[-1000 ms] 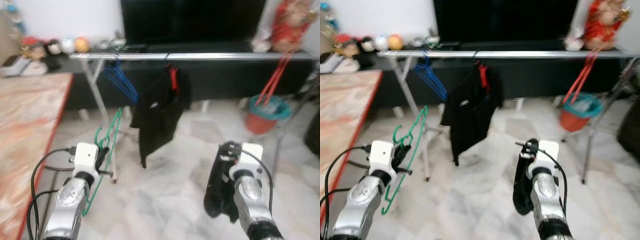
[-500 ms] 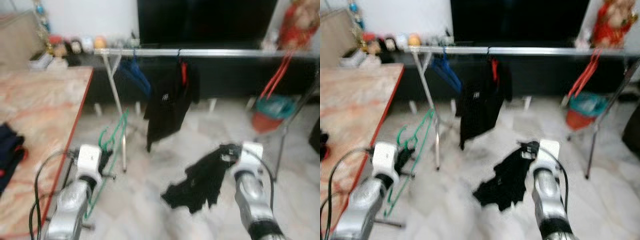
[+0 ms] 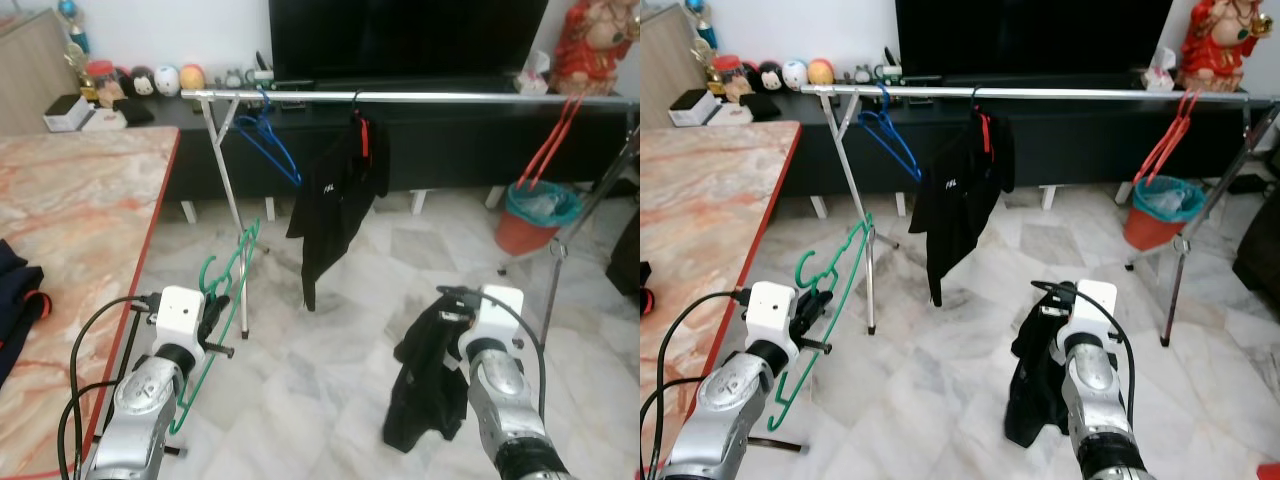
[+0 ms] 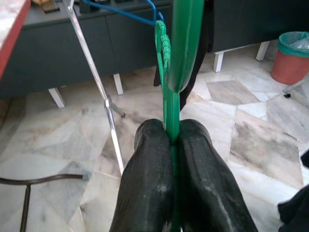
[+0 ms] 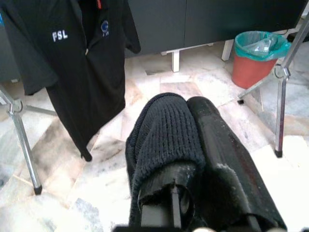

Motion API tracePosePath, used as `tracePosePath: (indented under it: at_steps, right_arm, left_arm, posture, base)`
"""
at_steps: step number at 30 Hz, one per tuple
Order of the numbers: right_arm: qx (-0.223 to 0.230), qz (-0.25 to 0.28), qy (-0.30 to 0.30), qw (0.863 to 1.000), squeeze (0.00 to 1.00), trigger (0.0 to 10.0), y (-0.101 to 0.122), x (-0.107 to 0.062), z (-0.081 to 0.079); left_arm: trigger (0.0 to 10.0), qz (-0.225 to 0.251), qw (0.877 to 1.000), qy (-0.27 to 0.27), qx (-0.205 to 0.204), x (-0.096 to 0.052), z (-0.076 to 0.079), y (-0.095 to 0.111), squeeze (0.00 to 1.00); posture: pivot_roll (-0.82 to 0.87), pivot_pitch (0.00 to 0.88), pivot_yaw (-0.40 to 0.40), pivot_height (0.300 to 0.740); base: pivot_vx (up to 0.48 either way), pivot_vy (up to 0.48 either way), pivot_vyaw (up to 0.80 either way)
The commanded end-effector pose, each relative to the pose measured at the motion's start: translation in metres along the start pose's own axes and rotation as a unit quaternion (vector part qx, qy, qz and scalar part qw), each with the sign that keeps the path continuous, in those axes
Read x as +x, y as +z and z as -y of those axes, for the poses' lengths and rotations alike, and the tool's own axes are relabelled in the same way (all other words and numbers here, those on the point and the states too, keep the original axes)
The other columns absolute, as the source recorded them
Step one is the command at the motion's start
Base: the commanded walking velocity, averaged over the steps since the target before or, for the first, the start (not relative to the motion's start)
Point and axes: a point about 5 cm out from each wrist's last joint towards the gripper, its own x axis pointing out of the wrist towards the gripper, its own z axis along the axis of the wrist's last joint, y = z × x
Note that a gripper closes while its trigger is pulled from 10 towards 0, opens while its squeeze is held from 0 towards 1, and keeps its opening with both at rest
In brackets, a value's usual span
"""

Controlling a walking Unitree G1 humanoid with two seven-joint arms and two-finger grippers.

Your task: Hang hanger

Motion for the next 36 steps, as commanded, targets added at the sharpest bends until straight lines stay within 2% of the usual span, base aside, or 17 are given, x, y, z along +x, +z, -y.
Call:
tracePosePath:
  at_steps: [1,21,36]
  right_arm:
    - [0.000,0.019,0.006,1.000,0.00,10.0,0.0109,0.0031,-0.0034]
    - [-0.002,0.023,0.011,1.000,0.00,10.0,0.0162,0.0047,-0.0064]
    - [-0.011,0.015,0.019,1.000,0.00,10.0,0.0207,0.0071,-0.0108]
  left_arm:
    - [10.0,0.003,1.000,0.001,-0.006,-0.0014,-0.0002,0.0017,0.00]
    - [10.0,0.005,1.000,0.001,-0.007,-0.0008,0.0005,0.0036,0.00]
    - [10.0,0.004,1.000,-0.019,-0.012,-0.0022,0.0039,0.0048,0.00]
  posture:
    - [0.08,0.000,-0.005,0.740]
    - [0.08,0.000,-0.006,0.740]
    - [0.08,0.000,-0.007,0.740]
  base:
    - [-0.304,0.000,0.00]
    - [-0.302,0.000,0.00]
    - [-0.303,0.000,0.00]
